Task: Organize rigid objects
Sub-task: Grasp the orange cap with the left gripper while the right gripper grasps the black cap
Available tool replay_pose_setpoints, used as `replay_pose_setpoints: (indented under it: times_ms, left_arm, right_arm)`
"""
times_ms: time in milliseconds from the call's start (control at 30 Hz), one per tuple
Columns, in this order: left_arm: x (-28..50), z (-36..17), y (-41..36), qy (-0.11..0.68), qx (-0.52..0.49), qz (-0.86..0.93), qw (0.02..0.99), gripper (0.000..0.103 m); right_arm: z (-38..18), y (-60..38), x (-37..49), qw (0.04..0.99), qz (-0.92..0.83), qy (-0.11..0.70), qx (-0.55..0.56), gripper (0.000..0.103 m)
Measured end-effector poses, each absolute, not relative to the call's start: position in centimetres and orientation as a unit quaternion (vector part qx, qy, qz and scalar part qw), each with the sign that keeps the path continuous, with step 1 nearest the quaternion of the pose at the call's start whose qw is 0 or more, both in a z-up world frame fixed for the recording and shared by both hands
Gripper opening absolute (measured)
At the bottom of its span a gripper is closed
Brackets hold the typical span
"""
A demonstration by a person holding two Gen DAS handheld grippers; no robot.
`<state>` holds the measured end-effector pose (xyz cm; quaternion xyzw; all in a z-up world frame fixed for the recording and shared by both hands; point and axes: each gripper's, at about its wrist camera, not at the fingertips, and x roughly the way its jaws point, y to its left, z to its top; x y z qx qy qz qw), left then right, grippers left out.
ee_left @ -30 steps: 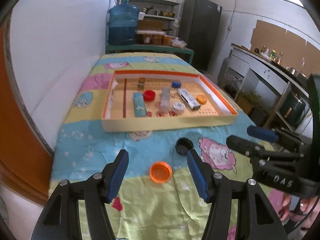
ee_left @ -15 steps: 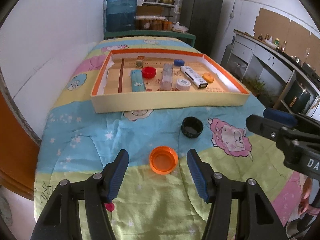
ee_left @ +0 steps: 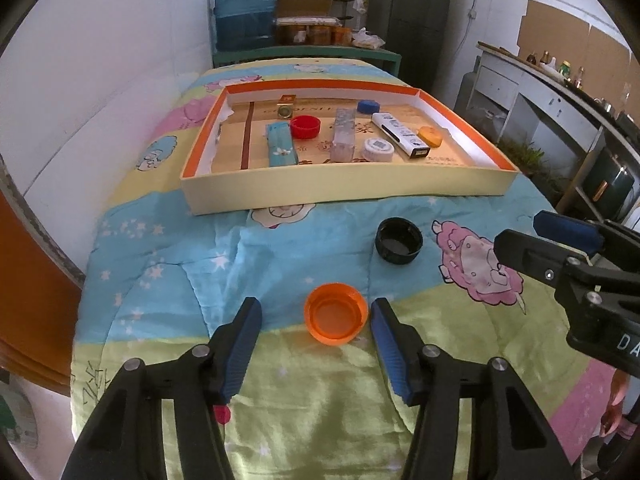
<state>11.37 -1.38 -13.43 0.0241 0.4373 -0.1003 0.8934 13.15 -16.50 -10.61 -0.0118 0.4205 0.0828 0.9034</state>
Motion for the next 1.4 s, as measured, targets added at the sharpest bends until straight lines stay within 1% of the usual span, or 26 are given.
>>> replay_pose_setpoints:
  times_ms: [33,67,100,133,333,633,933,967,1000,1033,1067,1400]
  left_arm:
    - [11.4,-13.4,-1.3,0.437,0.024,-0.099,0.894,0.053]
    - [11.4,-13.4,-1.1,0.436,0.022,-0.097,0.894,0.045]
    - [11.3,-13.3,-0.9,0.435,0.019,-0.097,0.895,0.035]
    - [11.4,-13.3,-0.5,0.435,0.011,-0.097,0.895,0.030]
    - [11.3,-12.9,0.9,0.432,-0.021,-0.103,0.896,0.030]
    - [11.3,-11.3,2.3,0.413,-0.033,-0.091,0.905,0.030]
    - [11.6,-11.0,3.6,0.410,-0.046,-0.083,0.907,0.030]
    - [11.6,-11.0,3.7,0.410,-0.047,-0.083,0.907,0.030]
    - [11.6,-11.0,3.8,0.410,-0.048,-0.083,0.907,0.030]
    - [11.7,-11.1,3.8,0.411,-0.049,-0.083,0.907,0.030]
    - [11.7,-11.1,3.8,0.411,-0.050,-0.084,0.906,0.030]
    - [11.6,-10.9,3.4,0.409,-0.049,-0.089,0.907,0.030]
  right_arm:
    - [-10.7,-16.5,13.2,0.903,0.082,0.422,-0.013,0.063]
    - [-10.8,-16.4,13.3,0.902,0.082,0.423,-0.013,0.063]
    - [-10.9,-16.4,13.4,0.902,0.083,0.424,-0.013,0.063]
    - [-11.0,-16.3,13.4,0.901,0.083,0.425,-0.013,0.063]
    - [-11.8,-15.3,14.2,0.893,0.101,0.438,-0.015,0.063]
    - [-13.0,-12.3,15.6,0.882,0.139,0.448,-0.034,0.063]
    - [-14.2,-10.5,17.9,0.880,0.134,0.452,-0.061,0.063]
    - [-14.1,-10.3,17.9,0.880,0.136,0.451,-0.062,0.059]
    - [-14.1,-10.3,17.9,0.881,0.136,0.448,-0.062,0.052]
    - [-14.0,-10.4,17.9,0.882,0.135,0.446,-0.063,0.035]
    - [-13.9,-10.4,17.9,0.883,0.135,0.445,-0.064,0.030]
    - [-12.6,-11.0,17.0,0.886,0.149,0.436,-0.047,0.030]
